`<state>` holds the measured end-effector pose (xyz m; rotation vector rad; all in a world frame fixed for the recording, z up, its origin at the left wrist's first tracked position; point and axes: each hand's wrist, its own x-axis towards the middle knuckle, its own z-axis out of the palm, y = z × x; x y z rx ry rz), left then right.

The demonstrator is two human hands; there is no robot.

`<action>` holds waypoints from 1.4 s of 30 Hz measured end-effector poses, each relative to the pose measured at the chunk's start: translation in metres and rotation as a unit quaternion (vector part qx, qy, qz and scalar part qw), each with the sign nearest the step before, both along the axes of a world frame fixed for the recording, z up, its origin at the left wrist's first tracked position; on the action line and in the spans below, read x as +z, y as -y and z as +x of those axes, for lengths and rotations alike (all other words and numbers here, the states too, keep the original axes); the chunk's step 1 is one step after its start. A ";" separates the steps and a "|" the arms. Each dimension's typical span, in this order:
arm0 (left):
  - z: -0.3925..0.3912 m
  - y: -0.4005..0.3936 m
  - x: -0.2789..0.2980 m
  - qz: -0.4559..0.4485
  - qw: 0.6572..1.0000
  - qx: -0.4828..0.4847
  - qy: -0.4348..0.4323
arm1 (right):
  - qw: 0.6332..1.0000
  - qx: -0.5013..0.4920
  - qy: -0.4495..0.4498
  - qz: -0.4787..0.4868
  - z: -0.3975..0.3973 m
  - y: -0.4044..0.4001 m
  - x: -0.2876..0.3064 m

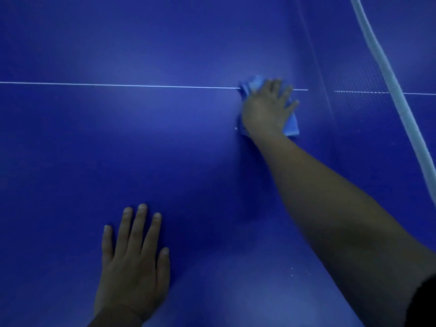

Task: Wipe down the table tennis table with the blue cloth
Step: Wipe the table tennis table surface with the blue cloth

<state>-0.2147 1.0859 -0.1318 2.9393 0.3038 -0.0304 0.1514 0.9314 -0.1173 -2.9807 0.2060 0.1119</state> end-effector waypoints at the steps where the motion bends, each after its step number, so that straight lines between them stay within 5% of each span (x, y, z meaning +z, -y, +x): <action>1: 0.000 -0.001 0.000 -0.002 1.000 0.000 0.000 | 1.000 -0.024 0.002 0.002 -0.023 0.020 -0.002; 7: 0.002 0.000 0.003 -0.010 1.000 0.000 -0.004 | 0.999 0.022 0.030 -0.011 -0.194 0.020 -0.007; 11: 0.000 0.002 0.002 -0.008 1.000 0.006 0.004 | 0.991 0.133 0.005 -0.021 -0.111 -0.022 -0.003; 15: 0.002 0.002 0.002 -0.005 1.000 -0.002 0.004 | 0.997 0.075 0.026 -0.024 -0.053 -0.001 -0.008; 21: 0.001 0.001 0.001 -0.010 1.000 -0.003 0.000 | 0.970 0.233 0.069 -0.015 -0.229 0.049 -0.012; 23: 0.002 0.000 0.000 -0.011 1.000 -0.003 -0.001 | 0.970 0.234 0.073 -0.013 -0.202 0.061 -0.013; 28: 0.003 0.001 0.001 -0.002 1.000 -0.004 -0.003 | 0.997 0.034 0.065 -0.005 -0.020 0.069 0.001; 30: 0.003 0.001 0.002 0.004 1.000 -0.004 -0.012 | 0.995 0.083 0.056 -0.013 0.019 0.058 0.005; 34: 0.002 0.000 0.000 -0.002 1.000 -0.003 -0.010 | 0.927 0.361 0.098 -0.013 -0.047 0.022 -0.007; 37: 0.002 0.001 -0.001 -0.007 1.000 -0.002 -0.003 | 0.804 0.592 0.054 0.003 -0.163 0.045 -0.005; 40: 0.003 0.001 0.000 -0.018 1.000 -0.003 -0.006 | 0.692 0.722 -0.009 -0.008 -0.165 0.080 0.003; 42: 0.004 0.001 0.002 -0.004 1.000 -0.004 -0.009 | 0.743 0.669 0.011 -0.024 -0.103 0.082 0.001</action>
